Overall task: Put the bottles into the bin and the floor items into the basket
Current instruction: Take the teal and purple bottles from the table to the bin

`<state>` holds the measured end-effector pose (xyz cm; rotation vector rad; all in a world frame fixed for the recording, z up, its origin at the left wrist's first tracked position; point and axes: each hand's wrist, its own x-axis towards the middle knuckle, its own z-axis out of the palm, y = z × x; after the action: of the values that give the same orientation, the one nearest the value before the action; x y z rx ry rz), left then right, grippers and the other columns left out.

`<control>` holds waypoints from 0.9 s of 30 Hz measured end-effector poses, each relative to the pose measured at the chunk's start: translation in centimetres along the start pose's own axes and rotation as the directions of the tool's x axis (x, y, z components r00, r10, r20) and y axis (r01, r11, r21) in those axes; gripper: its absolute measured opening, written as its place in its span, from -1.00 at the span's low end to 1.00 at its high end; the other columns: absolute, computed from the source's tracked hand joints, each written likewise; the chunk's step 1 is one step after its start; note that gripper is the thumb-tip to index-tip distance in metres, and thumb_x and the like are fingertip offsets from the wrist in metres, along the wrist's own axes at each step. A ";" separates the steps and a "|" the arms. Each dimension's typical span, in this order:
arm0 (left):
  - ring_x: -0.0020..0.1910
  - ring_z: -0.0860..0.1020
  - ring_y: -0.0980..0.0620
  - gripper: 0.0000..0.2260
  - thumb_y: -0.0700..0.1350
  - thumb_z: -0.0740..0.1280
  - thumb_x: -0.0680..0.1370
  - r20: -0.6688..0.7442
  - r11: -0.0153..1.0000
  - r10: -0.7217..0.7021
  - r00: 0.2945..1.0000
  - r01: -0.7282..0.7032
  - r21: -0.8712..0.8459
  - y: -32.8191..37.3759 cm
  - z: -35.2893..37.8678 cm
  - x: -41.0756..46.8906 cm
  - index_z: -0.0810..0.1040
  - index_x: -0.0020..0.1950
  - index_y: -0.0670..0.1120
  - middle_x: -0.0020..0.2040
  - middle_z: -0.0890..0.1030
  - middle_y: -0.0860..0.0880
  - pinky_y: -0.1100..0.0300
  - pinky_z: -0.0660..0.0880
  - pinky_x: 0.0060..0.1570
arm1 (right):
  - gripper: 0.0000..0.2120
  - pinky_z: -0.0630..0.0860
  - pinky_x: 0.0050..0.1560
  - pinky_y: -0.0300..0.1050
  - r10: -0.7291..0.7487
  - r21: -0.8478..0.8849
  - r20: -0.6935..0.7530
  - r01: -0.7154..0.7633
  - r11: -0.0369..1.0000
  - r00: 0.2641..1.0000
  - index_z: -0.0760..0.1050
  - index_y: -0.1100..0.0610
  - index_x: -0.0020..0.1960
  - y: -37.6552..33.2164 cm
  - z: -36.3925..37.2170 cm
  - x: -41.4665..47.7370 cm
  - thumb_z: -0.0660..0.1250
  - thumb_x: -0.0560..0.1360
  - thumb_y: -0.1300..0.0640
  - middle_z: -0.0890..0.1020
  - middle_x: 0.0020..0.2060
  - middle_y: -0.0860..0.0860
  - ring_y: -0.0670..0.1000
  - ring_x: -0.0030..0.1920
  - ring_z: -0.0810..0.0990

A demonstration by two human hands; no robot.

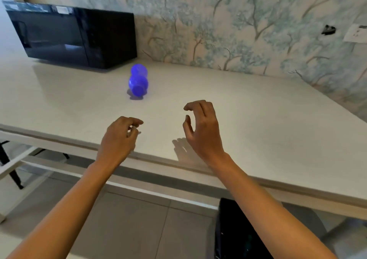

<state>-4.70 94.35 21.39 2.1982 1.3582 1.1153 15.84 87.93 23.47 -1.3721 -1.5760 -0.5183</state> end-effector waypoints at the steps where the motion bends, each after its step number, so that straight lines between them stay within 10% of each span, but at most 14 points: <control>1: 0.12 0.52 0.00 -0.77 -0.16 0.19 0.60 0.050 0.999 -0.031 0.998 0.030 0.027 -1.8 -0.5 2.0 0.57 0.18 -0.03 0.21 0.55 -0.08 0.16 0.47 0.12 | -0.79 0.38 0.01 -0.28 0.018 0.009 0.003 -0.018 1.000 1.000 0.52 0.25 0.03 -0.6 2.5 1.4 0.32 0.41 0.35 0.57 -0.04 0.11 0.07 0.01 0.50; 7: 0.46 0.28 -0.03 -0.48 0.21 0.02 0.56 0.321 0.914 0.020 0.947 -0.148 0.378 -8.4 -0.6 8.0 0.35 0.44 0.01 0.48 0.34 -0.03 -0.11 0.12 0.46 | -0.64 0.44 0.01 -0.21 0.132 0.050 0.103 -0.138 0.989 0.986 0.47 0.25 0.20 -3.0 15.9 8.7 0.38 0.42 0.21 0.53 0.11 0.15 0.09 0.08 0.50; 18: 0.57 -0.06 -0.03 -0.38 0.27 -0.16 0.58 0.415 0.884 0.002 0.910 -0.195 0.425 -9.6 0.7 8.7 -0.08 0.57 0.02 0.59 -0.04 -0.02 -0.06 -0.07 0.53 | -0.26 0.43 0.20 0.05 0.443 -0.092 0.459 -0.455 0.886 0.770 0.20 -0.01 0.46 -1.4 28.5 15.5 0.47 0.39 -0.03 0.06 0.52 0.12 0.30 0.36 0.30; 27: 0.57 -0.04 -0.02 -0.40 0.26 -0.11 0.58 0.405 0.897 0.017 0.914 -0.193 0.398 -9.7 0.7 8.9 -0.01 0.57 0.03 0.59 -0.01 -0.01 -0.04 -0.07 0.53 | -0.39 0.53 0.07 -0.05 0.336 -0.122 0.310 -0.314 0.942 0.889 0.34 0.08 0.42 -0.5 28.2 14.1 0.43 0.41 0.17 0.34 0.41 0.13 0.20 0.17 0.52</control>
<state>-7.94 106.89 18.92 2.6490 1.4090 0.3726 6.00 117.92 22.62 -1.8058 -1.5473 -0.1431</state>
